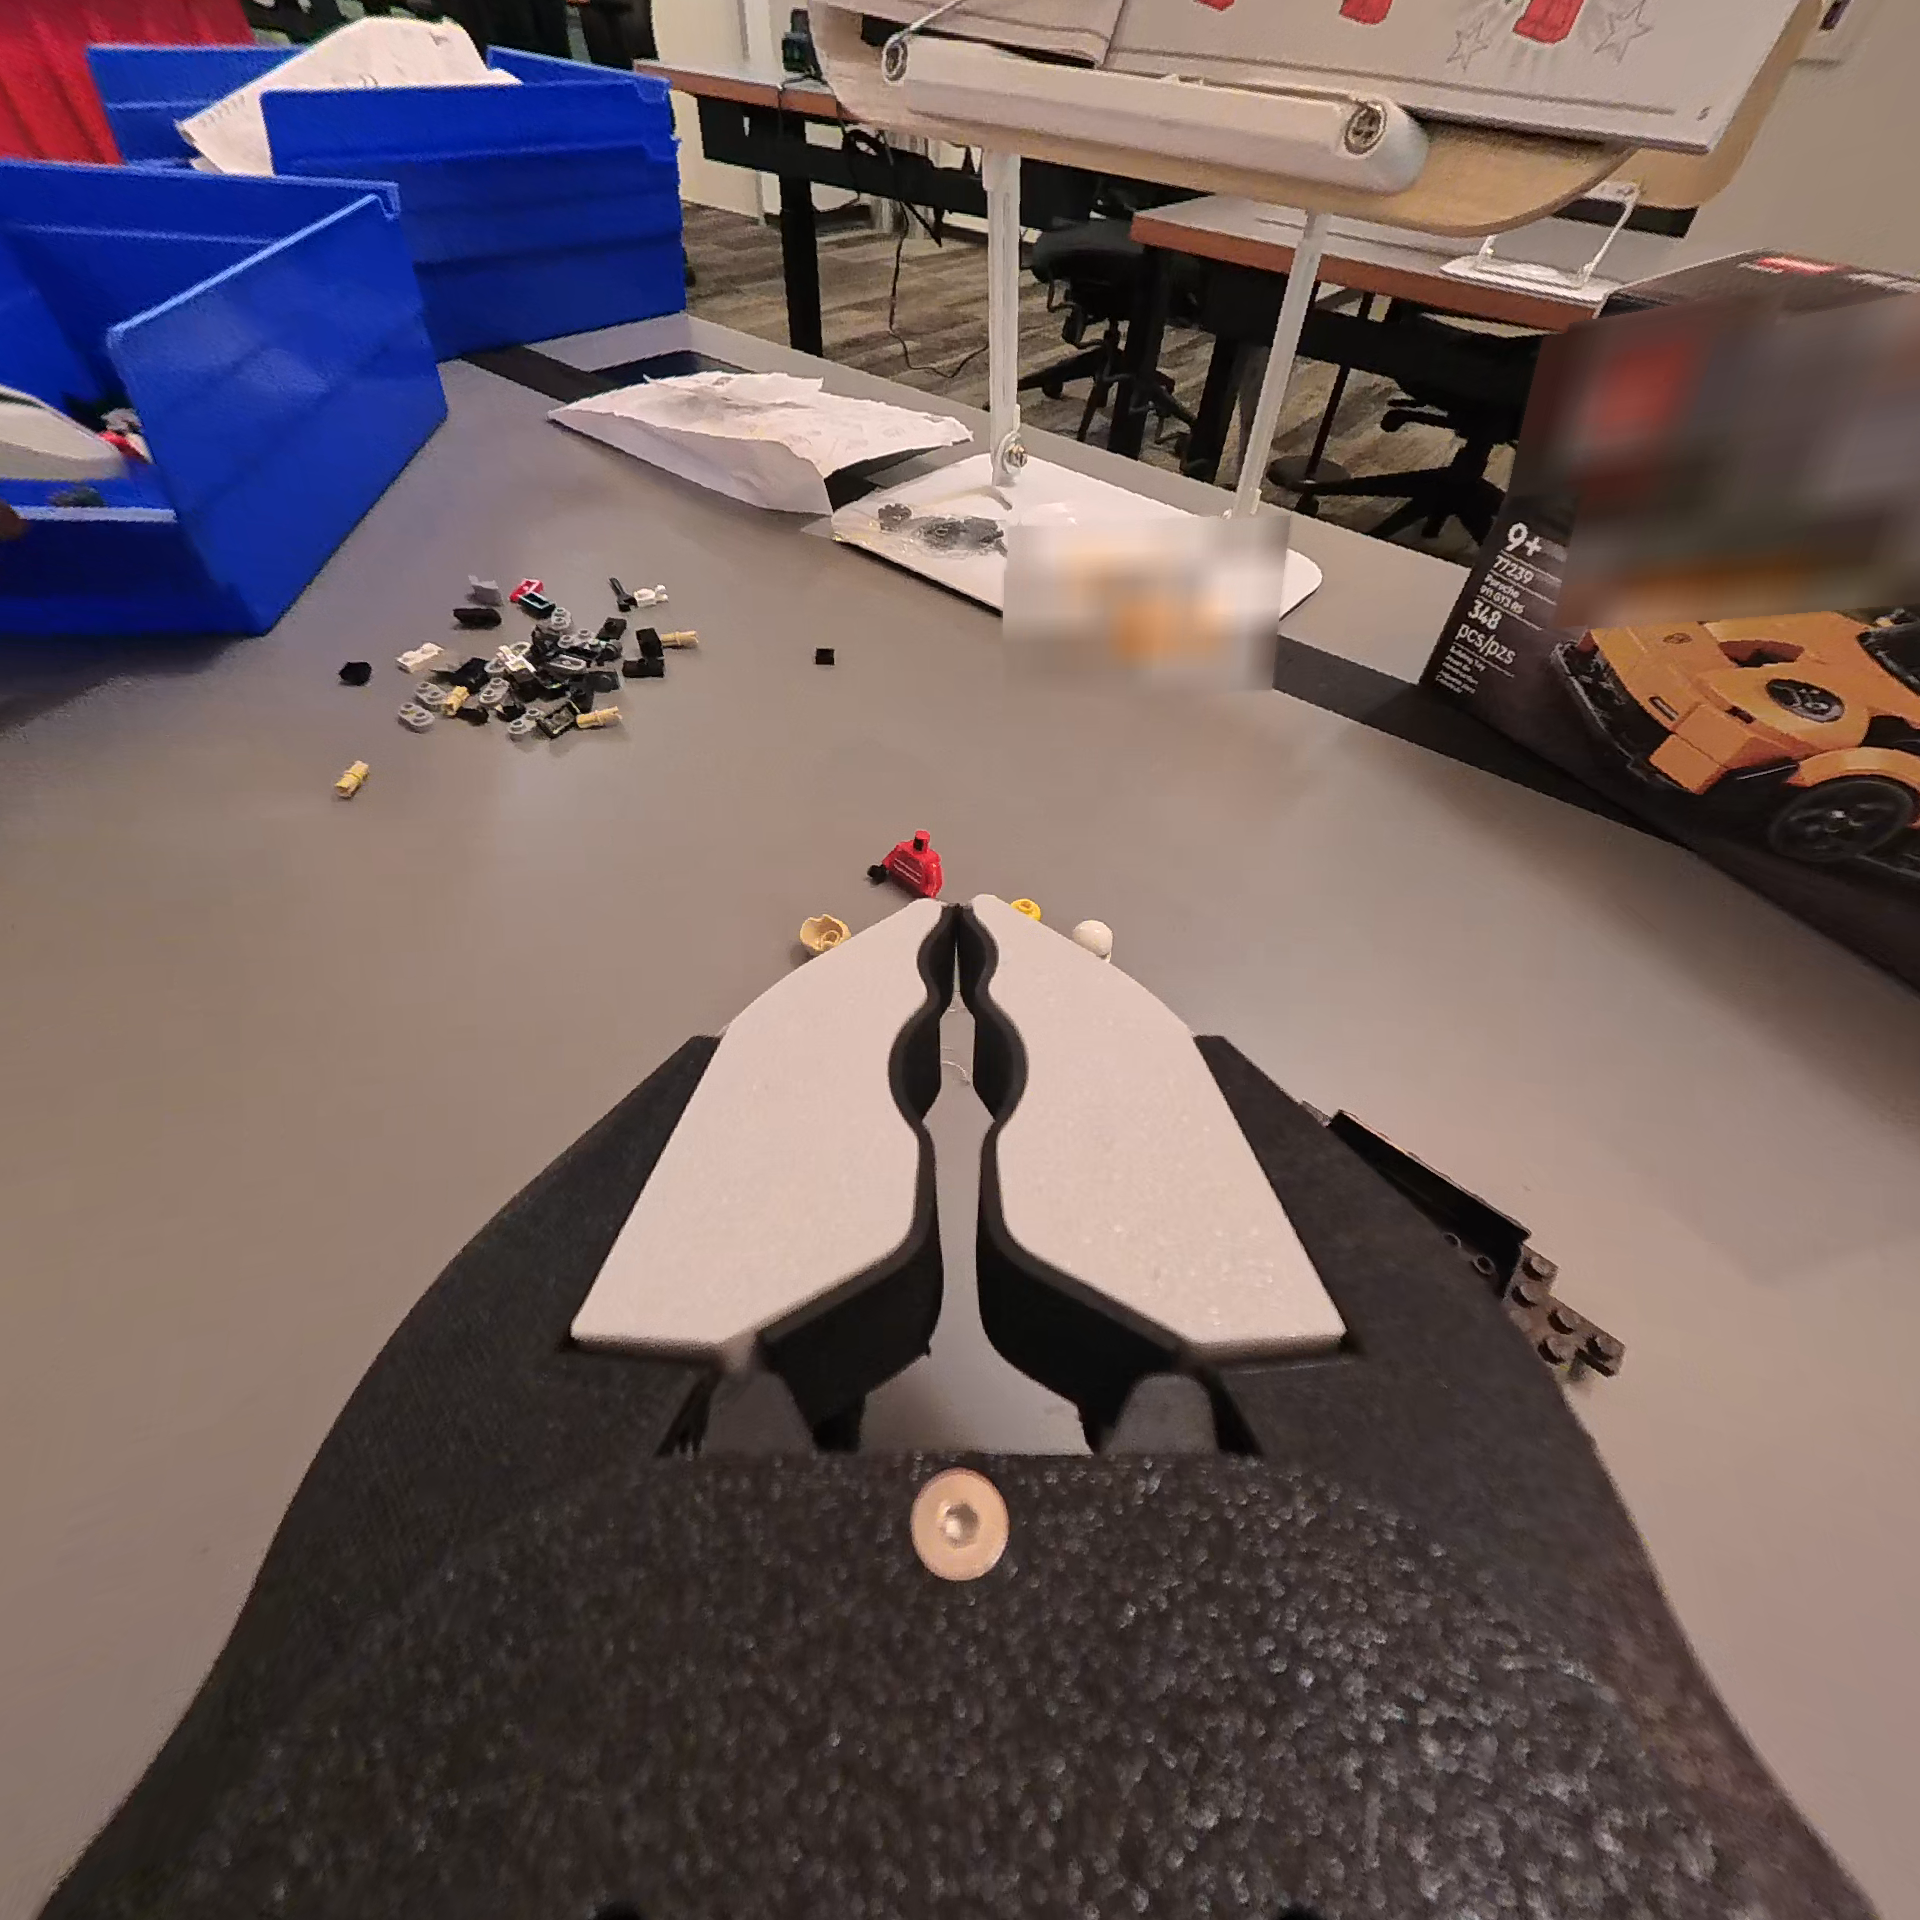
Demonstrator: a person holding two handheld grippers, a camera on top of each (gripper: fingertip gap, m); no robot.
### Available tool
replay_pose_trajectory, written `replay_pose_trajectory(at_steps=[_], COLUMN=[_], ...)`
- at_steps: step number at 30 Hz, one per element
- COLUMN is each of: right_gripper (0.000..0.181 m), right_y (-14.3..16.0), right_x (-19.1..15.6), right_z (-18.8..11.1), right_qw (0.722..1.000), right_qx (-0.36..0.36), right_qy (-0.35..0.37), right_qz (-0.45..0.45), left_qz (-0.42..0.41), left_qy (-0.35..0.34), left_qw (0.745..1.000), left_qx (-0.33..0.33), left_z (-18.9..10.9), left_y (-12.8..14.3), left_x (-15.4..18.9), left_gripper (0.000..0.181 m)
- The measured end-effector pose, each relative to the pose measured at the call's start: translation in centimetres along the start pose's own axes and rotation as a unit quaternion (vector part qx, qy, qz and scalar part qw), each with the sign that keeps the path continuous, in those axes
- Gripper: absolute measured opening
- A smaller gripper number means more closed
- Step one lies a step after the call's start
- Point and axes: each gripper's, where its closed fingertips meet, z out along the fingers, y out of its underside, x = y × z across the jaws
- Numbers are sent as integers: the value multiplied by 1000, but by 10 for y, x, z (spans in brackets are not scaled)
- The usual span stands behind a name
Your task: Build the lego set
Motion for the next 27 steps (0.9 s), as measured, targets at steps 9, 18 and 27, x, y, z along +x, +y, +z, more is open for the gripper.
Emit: replay_pose_trajectory(at_steps=[9,18,27], right_gripper=[0,0,0], right_y=[-2,-2,-5], right_x=[0,0,2], right_z=[-3,-4,-6], right_qw=[1000,1000,1000], right_qx=[4,4,10], right_qy=[0,1,-2], right_qz=[-5,-7,-4], left_qz=[12,66,47], left_qy=[-11,97,65], left_qw=[1000,991,997], left_qx=[12,60,-3], left_z=[-5,-11,18], left_y=[-3,-18,-6], left_x=[-6,49,38], left_gripper=[0,0,0])
